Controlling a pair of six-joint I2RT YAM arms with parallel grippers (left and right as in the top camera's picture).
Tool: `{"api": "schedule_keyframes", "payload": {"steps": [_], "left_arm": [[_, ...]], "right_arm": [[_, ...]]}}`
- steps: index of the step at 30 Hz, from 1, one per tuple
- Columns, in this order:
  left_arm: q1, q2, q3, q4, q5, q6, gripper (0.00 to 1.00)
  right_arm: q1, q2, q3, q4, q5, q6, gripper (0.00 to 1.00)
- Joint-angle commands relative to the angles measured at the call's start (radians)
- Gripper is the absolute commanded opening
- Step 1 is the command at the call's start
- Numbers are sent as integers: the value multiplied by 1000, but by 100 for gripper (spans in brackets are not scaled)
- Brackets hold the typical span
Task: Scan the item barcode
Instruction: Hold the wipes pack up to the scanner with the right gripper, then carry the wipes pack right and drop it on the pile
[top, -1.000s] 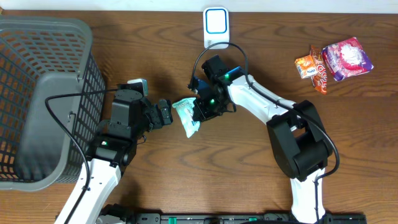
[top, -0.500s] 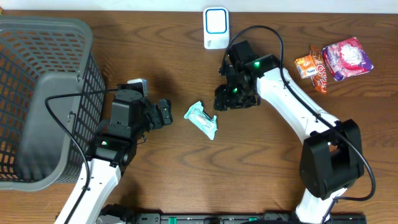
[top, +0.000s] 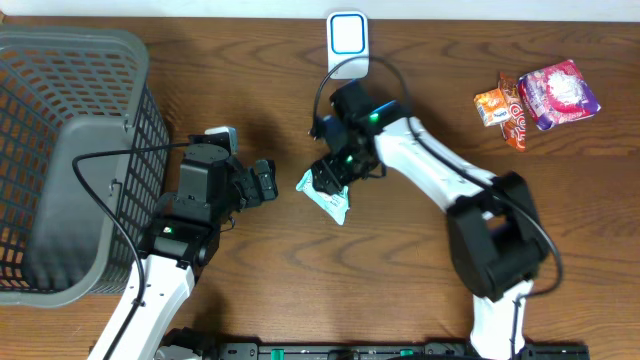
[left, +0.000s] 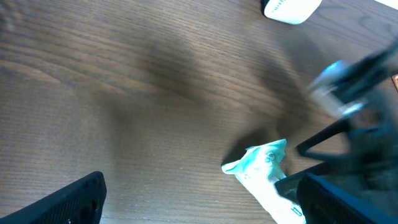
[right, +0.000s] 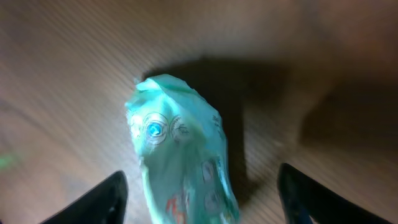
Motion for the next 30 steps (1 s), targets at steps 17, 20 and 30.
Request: {"api": "schedule_keyframes", "payload": {"steps": [17,20,30], "left_arm": [[3,2,7,1,-10,-2,98],[3,2,7,1,-9,-2,98],[3,2,7,1,-10,-2,98]], "right_arm": [[-123,17,130,86,-31,298,1],[-192,17,143,256,-56,381,1],[-258,24,143,789,-14,530,1]]}}
